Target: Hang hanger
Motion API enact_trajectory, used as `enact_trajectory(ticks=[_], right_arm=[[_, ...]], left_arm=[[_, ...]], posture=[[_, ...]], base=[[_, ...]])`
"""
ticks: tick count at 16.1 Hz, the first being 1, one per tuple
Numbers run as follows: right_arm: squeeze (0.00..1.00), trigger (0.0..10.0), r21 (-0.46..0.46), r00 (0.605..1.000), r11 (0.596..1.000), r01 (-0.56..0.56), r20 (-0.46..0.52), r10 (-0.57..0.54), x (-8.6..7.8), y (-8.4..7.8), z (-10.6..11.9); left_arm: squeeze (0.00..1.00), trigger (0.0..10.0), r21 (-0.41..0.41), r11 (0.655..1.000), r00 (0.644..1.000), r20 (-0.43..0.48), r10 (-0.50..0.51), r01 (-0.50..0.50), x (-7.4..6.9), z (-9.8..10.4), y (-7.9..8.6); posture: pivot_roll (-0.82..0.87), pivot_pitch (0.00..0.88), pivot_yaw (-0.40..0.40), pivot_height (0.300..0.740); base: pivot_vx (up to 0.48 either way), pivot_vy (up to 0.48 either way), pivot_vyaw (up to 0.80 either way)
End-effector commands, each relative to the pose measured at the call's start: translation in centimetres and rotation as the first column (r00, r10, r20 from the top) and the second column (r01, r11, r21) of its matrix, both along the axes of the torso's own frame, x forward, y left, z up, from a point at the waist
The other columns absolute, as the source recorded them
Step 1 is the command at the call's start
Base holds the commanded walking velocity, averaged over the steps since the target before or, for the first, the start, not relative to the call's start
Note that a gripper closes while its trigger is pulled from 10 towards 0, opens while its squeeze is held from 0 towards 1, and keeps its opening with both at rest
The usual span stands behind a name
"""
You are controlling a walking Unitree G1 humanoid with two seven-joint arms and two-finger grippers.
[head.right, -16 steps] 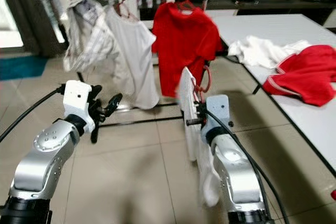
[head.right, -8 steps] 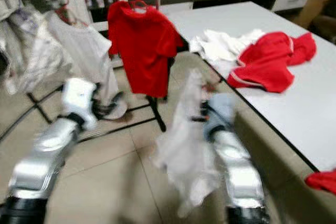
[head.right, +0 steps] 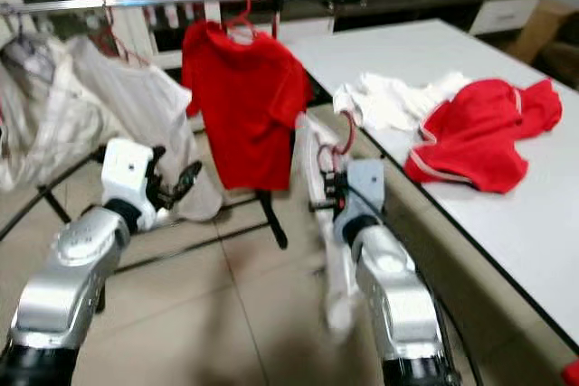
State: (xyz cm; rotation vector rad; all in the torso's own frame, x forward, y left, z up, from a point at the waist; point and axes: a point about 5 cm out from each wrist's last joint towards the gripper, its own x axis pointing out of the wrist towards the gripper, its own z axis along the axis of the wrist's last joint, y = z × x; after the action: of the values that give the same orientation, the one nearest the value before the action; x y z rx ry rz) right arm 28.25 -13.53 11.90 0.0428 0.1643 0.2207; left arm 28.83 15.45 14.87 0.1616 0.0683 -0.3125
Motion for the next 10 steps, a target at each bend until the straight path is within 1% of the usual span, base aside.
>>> enact_trajectory(ticks=[1,5,10], right_arm=[[0.0,10.0,-0.015,0.999,0.999,0.029,0.044,-0.029,0.04,-0.9,0.76],[0.0,10.0,-0.008,0.998,1.0,0.028,0.051,-0.027,-0.33,-1.11,0.84],[0.0,10.0,-0.003,0.998,1.0,0.011,0.059,-0.011,-0.16,-1.32,1.05]], left_arm=[[0.0,10.0,-0.007,1.0,1.0,0.01,-0.025,0.025,0.14,0.32,-0.78],[0.0,10.0,-0.012,0.999,0.999,0.006,-0.038,0.038,0.26,0.25,-1.22],[0.0,10.0,-0.015,0.999,0.999,0.003,-0.04,0.04,0.02,0.13,-1.39]], posture=[[-0.09,0.0,-0.002,0.74],[-0.1,0.0,0.01,0.74],[-0.1,0.0,-0.004,0.74]], base=[[0.401,0.0,0.0],[0.402,0.0,0.0],[0.401,0.0,0.0]])
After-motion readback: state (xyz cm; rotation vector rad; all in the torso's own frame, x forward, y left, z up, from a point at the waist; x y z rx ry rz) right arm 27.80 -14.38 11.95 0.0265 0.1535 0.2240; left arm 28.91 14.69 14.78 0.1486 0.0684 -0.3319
